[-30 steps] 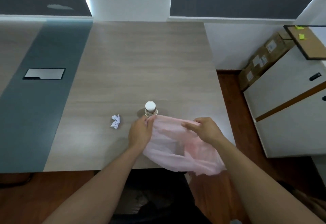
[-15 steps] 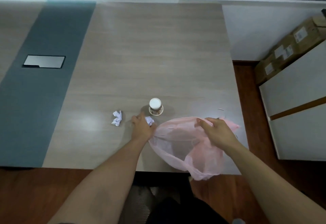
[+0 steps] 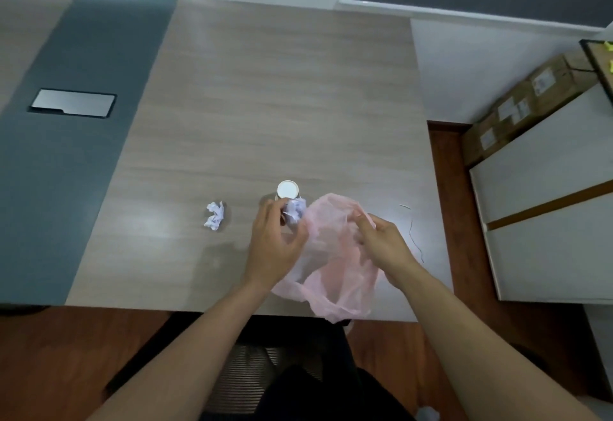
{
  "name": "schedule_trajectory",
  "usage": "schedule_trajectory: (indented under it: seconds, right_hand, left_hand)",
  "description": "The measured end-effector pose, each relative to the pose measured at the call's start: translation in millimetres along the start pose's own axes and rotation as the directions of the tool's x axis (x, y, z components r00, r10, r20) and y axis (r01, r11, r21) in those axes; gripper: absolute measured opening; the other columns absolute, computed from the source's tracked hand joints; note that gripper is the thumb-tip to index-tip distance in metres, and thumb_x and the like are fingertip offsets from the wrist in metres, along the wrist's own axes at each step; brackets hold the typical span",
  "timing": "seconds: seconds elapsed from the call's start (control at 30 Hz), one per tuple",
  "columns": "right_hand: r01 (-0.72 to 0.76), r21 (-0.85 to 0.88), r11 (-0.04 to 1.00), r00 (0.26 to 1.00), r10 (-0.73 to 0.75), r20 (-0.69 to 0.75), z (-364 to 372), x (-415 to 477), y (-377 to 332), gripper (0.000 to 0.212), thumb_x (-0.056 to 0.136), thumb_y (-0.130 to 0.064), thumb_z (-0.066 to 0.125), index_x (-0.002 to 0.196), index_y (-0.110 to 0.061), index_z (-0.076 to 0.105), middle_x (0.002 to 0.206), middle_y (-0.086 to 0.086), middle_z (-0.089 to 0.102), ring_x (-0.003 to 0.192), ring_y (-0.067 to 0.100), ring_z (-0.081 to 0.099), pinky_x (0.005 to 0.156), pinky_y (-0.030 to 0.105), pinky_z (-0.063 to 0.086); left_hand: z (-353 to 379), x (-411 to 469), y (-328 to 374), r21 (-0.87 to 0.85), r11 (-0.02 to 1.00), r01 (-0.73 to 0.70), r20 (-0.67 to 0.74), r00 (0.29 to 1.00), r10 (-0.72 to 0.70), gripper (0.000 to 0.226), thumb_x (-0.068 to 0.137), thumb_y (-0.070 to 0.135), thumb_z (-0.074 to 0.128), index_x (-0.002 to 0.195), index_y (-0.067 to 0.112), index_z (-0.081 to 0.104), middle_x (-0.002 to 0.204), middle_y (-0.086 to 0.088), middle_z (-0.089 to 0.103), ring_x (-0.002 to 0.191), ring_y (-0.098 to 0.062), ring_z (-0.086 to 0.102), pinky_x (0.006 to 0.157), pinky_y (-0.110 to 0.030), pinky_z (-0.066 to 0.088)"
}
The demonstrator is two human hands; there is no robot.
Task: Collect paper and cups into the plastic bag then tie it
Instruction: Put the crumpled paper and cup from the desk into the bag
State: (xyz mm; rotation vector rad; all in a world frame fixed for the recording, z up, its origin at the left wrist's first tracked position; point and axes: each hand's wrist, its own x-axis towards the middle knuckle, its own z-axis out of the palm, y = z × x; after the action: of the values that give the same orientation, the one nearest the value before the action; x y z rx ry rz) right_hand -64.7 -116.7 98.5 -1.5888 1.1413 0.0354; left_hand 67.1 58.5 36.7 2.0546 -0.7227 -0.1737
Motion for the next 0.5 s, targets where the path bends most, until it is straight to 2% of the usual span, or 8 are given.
schedule_trajectory:
  seconds: [0.07, 0.1, 0.17, 0.2, 0.27, 0.4, 0.5]
  right_hand:
    - [0.025, 0.027, 0.999, 1.000, -0.025, 0.002, 8.8, -10.5, -5.2, 0.041, 0.112, -0.050, 0.051, 0.103, -0.025, 0.082, 0.080, -0.003, 0.069, 0.075, 0.017, 0.063, 0.066, 0.028, 0.052]
    - [0.034, 0.028, 0.999, 0.999, -0.034, -0.004, 12.9, -15.6, -7.0, 0.043, 0.112, -0.049, 0.051, 0.105, -0.020, 0.082, 0.078, -0.003, 0.067, 0.072, 0.017, 0.061, 0.063, 0.026, 0.050]
    - [0.021, 0.022, 1.000, 0.999, -0.021, -0.028, 19.7, -25.5, -8.9, 0.042, 0.113, -0.048, 0.051, 0.103, -0.021, 0.082, 0.072, -0.005, 0.064, 0.065, 0.016, 0.058, 0.056, 0.023, 0.049]
    - [0.009, 0.025, 1.000, 0.999, -0.008, -0.043, 22.8, -30.3, -8.8, 0.041, 0.112, -0.047, 0.051, 0.102, -0.023, 0.082, 0.071, -0.006, 0.063, 0.062, 0.016, 0.057, 0.055, 0.024, 0.049]
    - [-0.005, 0.031, 1.000, 0.998, 0.007, -0.065, 28.5, -38.3, -8.0, 0.040, 0.111, -0.046, 0.052, 0.104, -0.020, 0.082, 0.073, -0.002, 0.062, 0.061, 0.018, 0.054, 0.057, 0.027, 0.047]
    - [-0.016, 0.058, 0.998, 0.996, 0.021, -0.085, 40.5, -54.2, -7.7, 0.042, 0.109, -0.045, 0.053, 0.108, -0.012, 0.080, 0.078, 0.002, 0.061, 0.065, 0.020, 0.053, 0.061, 0.030, 0.046]
    - [-0.022, 0.072, 0.997, 0.995, 0.029, -0.097, 52.2, -66.0, -7.7, 0.042, 0.109, -0.044, 0.053, 0.106, -0.011, 0.080, 0.077, 0.003, 0.062, 0.063, 0.021, 0.054, 0.061, 0.031, 0.047]
  left_hand:
    - [-8.0, -12.0, 11.7, 0.127, 0.986, -0.112, -0.055, 0.991, 0.119, 0.038, 0.095, 0.036, 0.068, 0.128, 0.016, 0.062, 0.116, 0.005, 0.063, 0.108, -0.019, 0.058, 0.096, -0.037, 0.043]
    - [-12.4, -15.4, 13.7, 0.112, 0.991, -0.079, -0.107, 0.990, 0.091, 0.035, 0.097, 0.038, 0.067, 0.125, 0.018, 0.063, 0.114, 0.006, 0.063, 0.107, -0.019, 0.058, 0.098, -0.039, 0.043]
    - [-27.1, -16.6, 16.8, -0.114, 0.988, 0.103, -0.196, 0.973, -0.124, 0.021, 0.102, 0.036, 0.066, 0.115, 0.021, 0.060, 0.109, 0.008, 0.061, 0.107, -0.019, 0.058, 0.099, -0.045, 0.048]
    - [-35.5, -16.2, 14.8, -0.237, 0.954, 0.185, -0.209, 0.949, -0.236, 0.016, 0.104, 0.035, 0.065, 0.112, 0.023, 0.058, 0.109, 0.007, 0.061, 0.107, -0.019, 0.059, 0.098, -0.048, 0.050]
    - [-52.9, -14.9, 10.3, -0.347, 0.909, 0.231, -0.241, 0.915, -0.325, 0.014, 0.106, 0.034, 0.064, 0.114, 0.024, 0.057, 0.113, 0.009, 0.060, 0.111, -0.018, 0.059, 0.098, -0.049, 0.052]
    - [-82.0, -16.0, 7.5, -0.349, 0.922, 0.168, -0.281, 0.920, -0.275, 0.024, 0.106, 0.033, 0.063, 0.128, 0.027, 0.055, 0.125, 0.009, 0.058, 0.117, -0.019, 0.060, 0.101, -0.049, 0.052]
    - [-101.3, -22.2, 10.3, -0.306, 0.947, 0.094, -0.309, 0.931, -0.192, 0.028, 0.107, 0.029, 0.063, 0.133, 0.029, 0.053, 0.126, 0.015, 0.056, 0.120, -0.024, 0.060, 0.102, -0.052, 0.052]
